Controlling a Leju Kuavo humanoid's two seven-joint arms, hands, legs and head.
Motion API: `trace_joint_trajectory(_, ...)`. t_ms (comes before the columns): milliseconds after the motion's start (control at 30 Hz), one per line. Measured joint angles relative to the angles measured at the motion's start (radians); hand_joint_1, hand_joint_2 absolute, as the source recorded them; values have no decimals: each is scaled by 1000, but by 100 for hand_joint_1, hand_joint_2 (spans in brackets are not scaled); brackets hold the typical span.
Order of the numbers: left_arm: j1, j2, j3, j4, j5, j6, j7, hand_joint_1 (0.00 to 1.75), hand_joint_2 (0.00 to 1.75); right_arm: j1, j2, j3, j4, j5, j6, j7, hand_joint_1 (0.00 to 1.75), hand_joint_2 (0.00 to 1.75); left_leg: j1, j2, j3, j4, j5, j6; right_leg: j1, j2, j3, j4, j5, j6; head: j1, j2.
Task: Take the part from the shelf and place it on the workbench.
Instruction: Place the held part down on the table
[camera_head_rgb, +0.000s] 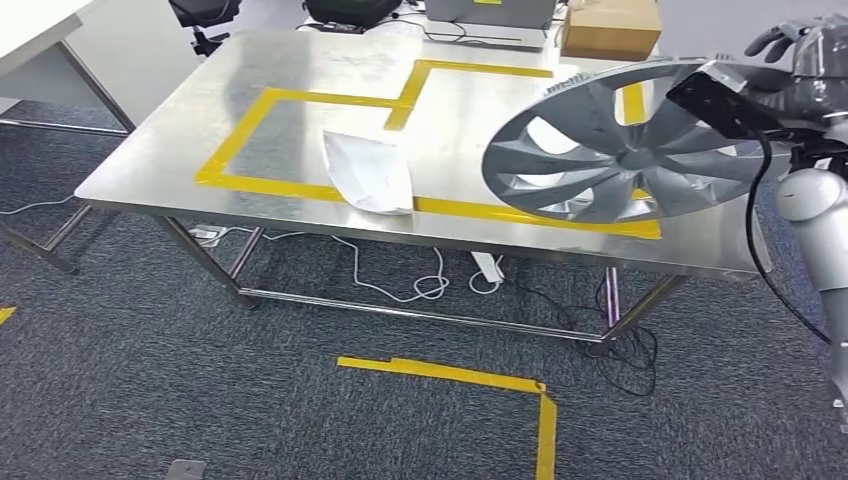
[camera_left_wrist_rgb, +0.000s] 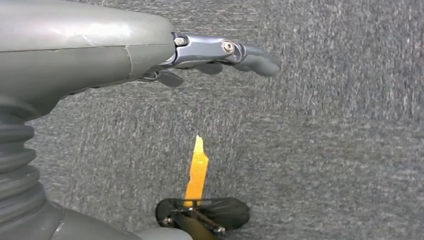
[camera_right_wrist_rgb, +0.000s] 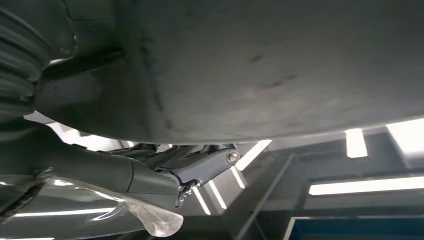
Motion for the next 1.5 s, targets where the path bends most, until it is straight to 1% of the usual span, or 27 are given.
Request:
trace_joint_trajectory(100,-2,1,0,0,-1,0,0,0,175,1,0,-1,0,0,-1,1,175,175,2,2,-14,41,-26,-17,-5,-1,13,-2,-9,-19,-2,0)
trace_joint_trajectory(200,-2,0,0,0,-2,-1,0,0,175,2,0,0,0,0,-1,1,175,175,8,5,-112,227,-95,-28,-6,-3,30,-3,-22,-31,-3,0)
trace_joint_trajectory(233,-1,0,0,0,-2,-1,1,0,175,3,0,0,0,1,0,0,175,175,10,5,-145,277,-102,-29,-6,-2,35,-3,-26,-31,-3,0)
trace_joint_trajectory(267,0,0,0,0,-2,-1,1,0,175,5,0,0,0,2,0,0,175,175,10,5,-163,292,-89,-28,-5,-1,41,-3,-31,-30,-3,0)
trace_joint_trajectory(300,1,0,0,0,-2,-1,2,0,175,6,0,0,0,2,0,0,175,175,10,5,-163,268,-55,-25,-5,0,48,-3,-36,-29,-3,0)
trace_joint_trajectory(367,3,2,0,0,-2,-1,2,0,175,7,0,0,0,2,-1,0,175,175,6,5,-120,141,36,-13,-6,4,63,-3,-48,-25,-3,0)
trace_joint_trajectory(400,2,2,0,0,-3,-1,3,0,175,7,0,0,0,1,-1,0,175,175,3,5,-98,83,64,-6,-5,6,67,-4,-52,-21,-3,0)
trace_joint_trajectory(433,2,3,0,0,-3,-1,3,0,175,7,0,0,0,0,-1,0,175,175,0,6,-81,43,73,0,-4,8,70,-4,-56,-16,-3,0)
trace_joint_trajectory(500,0,3,0,0,-5,-1,6,0,175,8,0,0,0,0,-1,-1,175,175,-4,7,-69,19,59,8,-4,10,70,-8,-61,-4,-3,0)
trace_joint_trajectory(600,0,3,0,0,-5,0,9,0,175,10,-2,-1,0,0,-3,-1,175,175,4,6,-46,-12,53,16,-5,6,60,9,-83,9,1,0)
trace_joint_trajectory(667,0,2,0,0,-5,0,9,0,175,11,-4,-2,0,-1,-6,-2,175,175,5,4,-33,-23,50,22,-4,6,4,112,-125,10,5,0)
trace_joint_trajectory(733,0,1,0,0,-5,0,9,0,175,23,-5,-1,1,-2,-8,-2,175,175,5,3,-23,-23,41,25,-3,7,-76,238,-158,11,5,0)
trace_joint_trajectory(767,1,0,0,0,-5,0,9,0,175,33,-5,-1,1,-3,-9,-2,175,175,4,3,-16,-23,34,26,-3,7,-102,264,-149,13,5,0)
trace_joint_trajectory(800,3,0,0,0,-5,-1,9,0,175,43,-5,-1,2,-3,-10,-2,175,175,5,2,-7,-22,27,25,-3,6,-109,251,-118,15,5,0)
trace_joint_trajectory(867,4,-1,1,0,-5,-1,10,0,175,55,-5,-1,2,-3,-15,-2,175,175,5,-1,14,-18,8,19,-4,2,-71,133,-23,17,4,0)
trace_joint_trajectory(900,3,0,1,0,-5,-1,10,0,175,57,-5,-1,2,-4,-19,-2,175,175,3,-2,21,-14,-1,15,-3,1,-43,71,9,17,4,0)
trace_joint_trajectory(933,3,0,2,0,-5,-2,10,0,175,58,-5,-1,3,-4,-25,-1,175,175,2,-2,24,-11,-8,10,-2,0,-20,26,20,14,4,0)
trace_joint_trajectory(1000,2,0,3,0,-5,-3,10,0,175,64,-5,-1,4,-6,-34,1,175,175,0,-2,24,-8,-13,3,3,0,2,-1,7,3,2,0)
trace_joint_trajectory(1100,3,1,3,0,-5,-4,10,0,175,74,-5,-6,4,-8,-42,4,175,175,1,0,19,14,-32,-11,-1,1,14,-8,-6,-16,-1,0)
trace_joint_trajectory(1133,2,1,4,0,-5,-4,10,0,175,75,-5,-8,5,-9,-45,4,175,175,3,2,1,53,-49,-18,-3,1,21,-10,-10,-22,-2,0)
trace_joint_trajectory(1200,3,1,4,0,-6,-5,10,0,175,79,-5,-10,6,-11,-51,3,175,175,6,4,-71,183,-91,-27,-3,-1,33,-11,-19,-30,-5,0)
trace_joint_trajectory(1267,5,1,4,0,-6,-5,10,0,175,86,-5,-12,10,-12,-52,2,175,175,8,4,-139,280,-101,-29,-3,-1,45,-11,-29,-31,-5,0)
trace_joint_trajectory(1300,6,1,4,0,-7,-5,10,0,175,88,-5,-14,13,-12,-52,1,175,175,8,4,-149,276,-76,-27,-3,0,54,-11,-35,-30,-5,0)
trace_joint_trajectory(1333,7,2,4,0,-8,-5,10,0,175,89,-5,-17,16,-12,-52,0,175,175,8,4,-140,234,-35,-24,-3,0,63,-11,-41,-28,-5,0)
trace_joint_trajectory(1400,7,3,5,0,-8,-5,10,0,175,89,-5,-22,22,-12,-52,-2,175,175,5,5,-95,105,47,-14,-1,0,81,-11,-55,-22,-5,0)
trace_joint_trajectory(1433,6,4,5,0,-9,-6,10,0,175,88,-5,-24,26,-12,-52,-3,175,175,3,5,-73,52,61,-10,0,1,85,-11,-59,-17,-5,0)
trace_joint_trajectory(1500,4,5,5,0,-10,-6,10,0,175,85,-5,-31,33,-12,-53,-5,175,175,-1,5,-55,16,50,-2,1,2,86,-15,-63,-6,-5,0)
